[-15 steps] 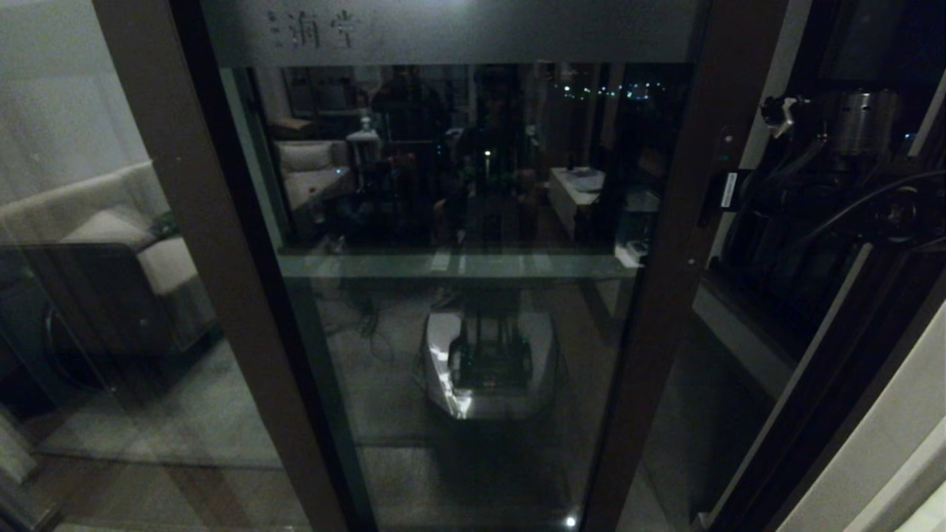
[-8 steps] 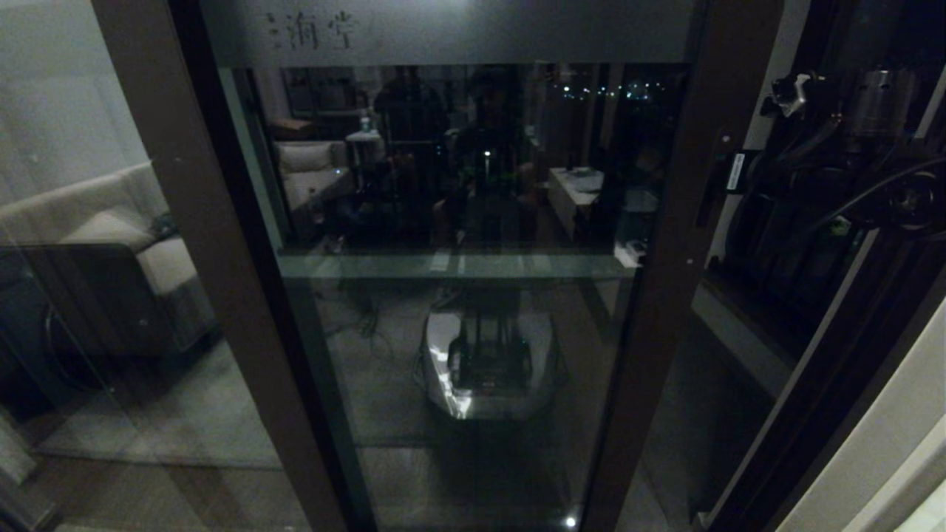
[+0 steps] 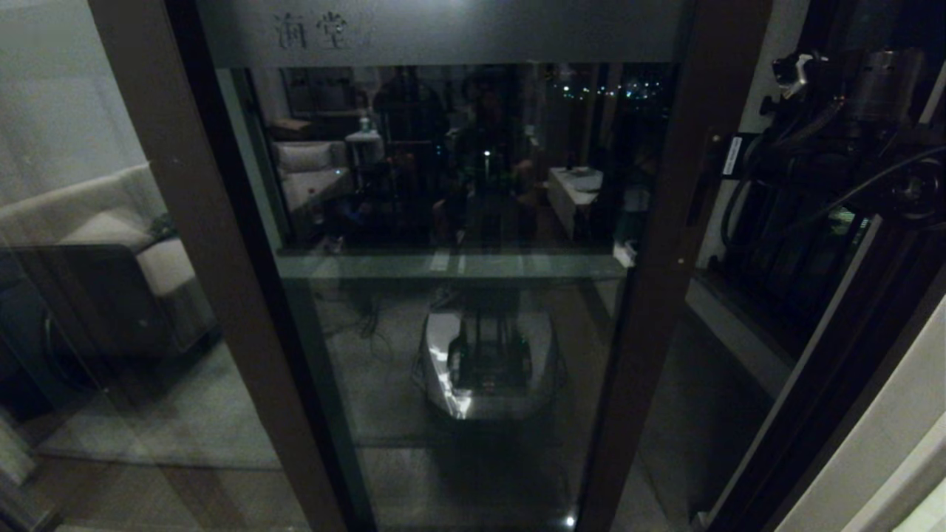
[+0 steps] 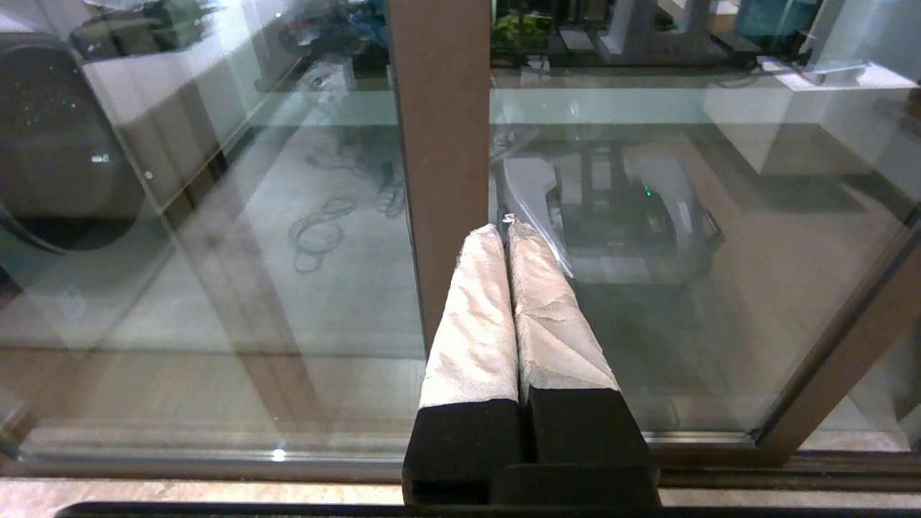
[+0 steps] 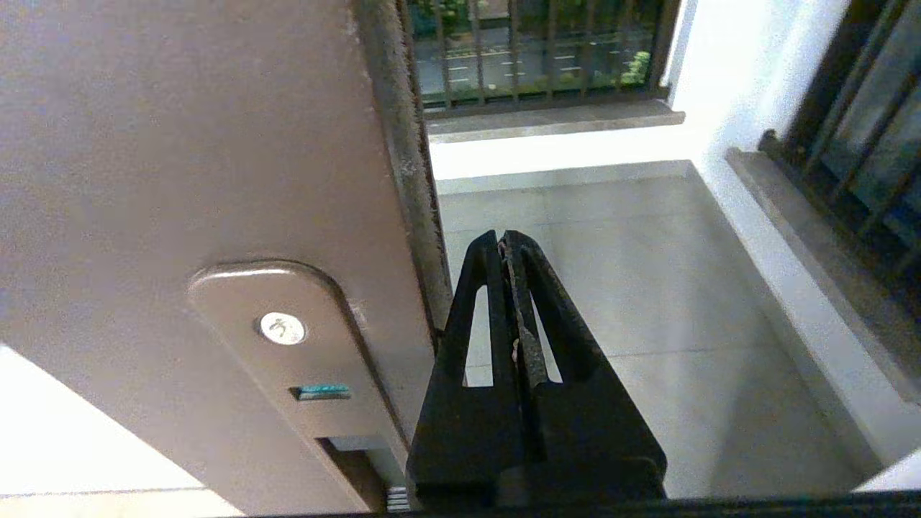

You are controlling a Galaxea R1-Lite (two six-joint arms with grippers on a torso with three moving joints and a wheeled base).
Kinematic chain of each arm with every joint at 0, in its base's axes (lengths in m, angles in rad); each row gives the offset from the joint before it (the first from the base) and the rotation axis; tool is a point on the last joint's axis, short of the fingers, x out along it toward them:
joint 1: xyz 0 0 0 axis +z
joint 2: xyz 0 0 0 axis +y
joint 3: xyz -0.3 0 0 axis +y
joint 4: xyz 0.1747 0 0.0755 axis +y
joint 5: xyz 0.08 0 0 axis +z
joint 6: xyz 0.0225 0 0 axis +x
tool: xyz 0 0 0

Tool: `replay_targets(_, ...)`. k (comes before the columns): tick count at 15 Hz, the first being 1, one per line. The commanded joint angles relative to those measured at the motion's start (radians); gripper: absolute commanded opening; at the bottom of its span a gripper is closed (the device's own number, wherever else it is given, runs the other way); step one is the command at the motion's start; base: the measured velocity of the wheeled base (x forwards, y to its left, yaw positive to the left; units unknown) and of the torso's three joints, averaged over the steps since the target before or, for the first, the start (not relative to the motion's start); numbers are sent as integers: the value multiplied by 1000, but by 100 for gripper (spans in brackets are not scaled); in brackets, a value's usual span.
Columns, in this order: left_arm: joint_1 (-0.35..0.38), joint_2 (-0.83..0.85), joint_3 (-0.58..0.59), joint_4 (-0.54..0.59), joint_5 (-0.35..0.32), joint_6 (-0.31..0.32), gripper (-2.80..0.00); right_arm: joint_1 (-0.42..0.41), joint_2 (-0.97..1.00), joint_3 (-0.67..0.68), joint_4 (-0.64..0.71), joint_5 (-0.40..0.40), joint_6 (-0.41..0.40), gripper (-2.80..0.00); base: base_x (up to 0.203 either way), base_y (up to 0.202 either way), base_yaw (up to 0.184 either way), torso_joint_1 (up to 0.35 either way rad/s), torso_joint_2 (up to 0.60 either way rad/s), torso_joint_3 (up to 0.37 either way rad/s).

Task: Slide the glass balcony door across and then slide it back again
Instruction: Open the slid door

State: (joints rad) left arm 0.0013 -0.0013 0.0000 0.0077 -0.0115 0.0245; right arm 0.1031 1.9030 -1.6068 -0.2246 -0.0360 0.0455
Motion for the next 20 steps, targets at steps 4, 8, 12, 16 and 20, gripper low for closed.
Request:
replay_targets(4, 0, 1, 2, 0, -1, 0, -280, 26, 11, 7, -1, 2, 2, -280, 0, 0, 0, 0, 0, 0)
replay_targets(8, 0, 1, 2, 0, -1, 0, -280, 84, 15, 5, -1, -20, 2, -280, 0, 0, 0, 0, 0, 0)
replay_targets(12, 0, 1, 2, 0, -1, 0, -280, 114, 50, -1, -2, -37, 2, -280, 0, 0, 0, 0, 0, 0)
replay_targets(16, 0, 1, 2, 0, -1, 0, -280, 152, 65, -2, -7, -71, 2, -280, 0, 0, 0, 0, 0, 0)
replay_targets(20, 0, 1, 2, 0, -1, 0, -280, 206, 83, -5, -8, -102, 2, -280, 0, 0, 0, 0, 0, 0)
